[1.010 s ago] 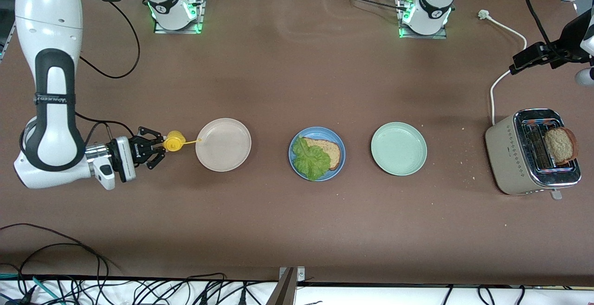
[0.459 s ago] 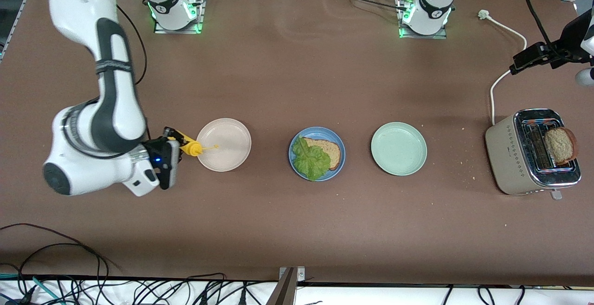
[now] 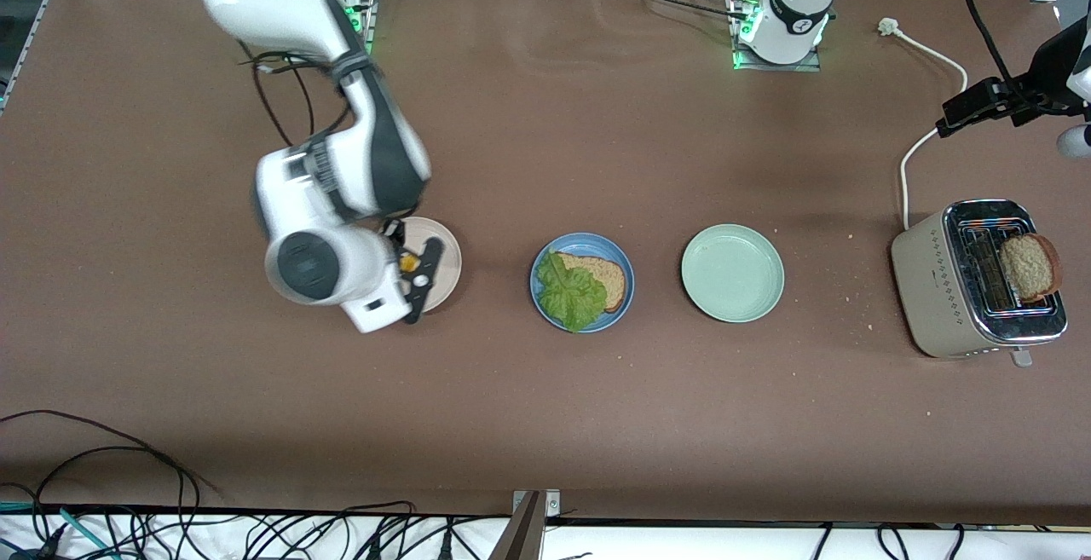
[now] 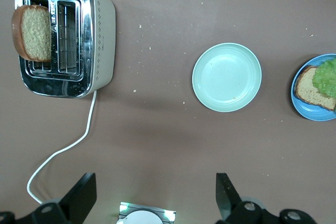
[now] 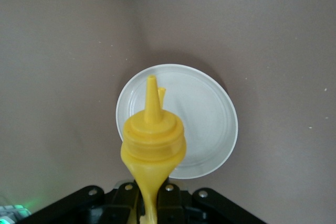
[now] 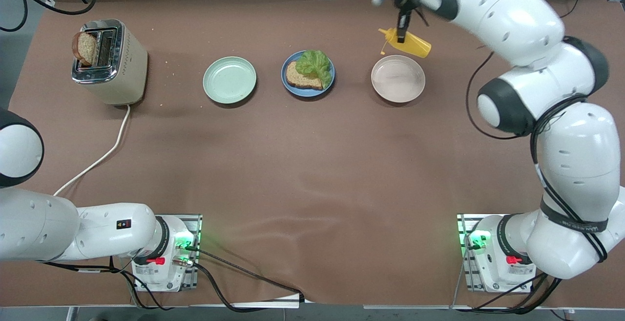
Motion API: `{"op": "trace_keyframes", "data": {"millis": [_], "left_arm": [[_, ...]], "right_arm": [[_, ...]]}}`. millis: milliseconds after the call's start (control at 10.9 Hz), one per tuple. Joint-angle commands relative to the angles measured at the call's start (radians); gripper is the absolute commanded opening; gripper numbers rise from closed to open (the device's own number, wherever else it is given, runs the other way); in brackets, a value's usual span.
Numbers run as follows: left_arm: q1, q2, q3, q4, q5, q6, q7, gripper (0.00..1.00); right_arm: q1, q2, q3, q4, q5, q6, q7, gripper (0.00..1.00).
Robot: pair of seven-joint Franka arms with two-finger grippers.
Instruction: Make sandwich in blue plate with both arms
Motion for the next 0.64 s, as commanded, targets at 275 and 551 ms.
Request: {"op": "trace_keyframes", "data": {"millis": [275,551], "left_arm": [[0.008,0.009,-0.003,0.022,-0.012,-0.006,0.006,1.0],[0.008,0.009,-0.003,0.022,-0.012,-0.006,0.006,1.0]], "right_arm": [[0.377,0.028,-0.006,0.015,-0.476,-0.012,0.34,0.0],[0.43,0.066,-0.006,0.013,-0.565,-0.013,0.346,0.0]]}}
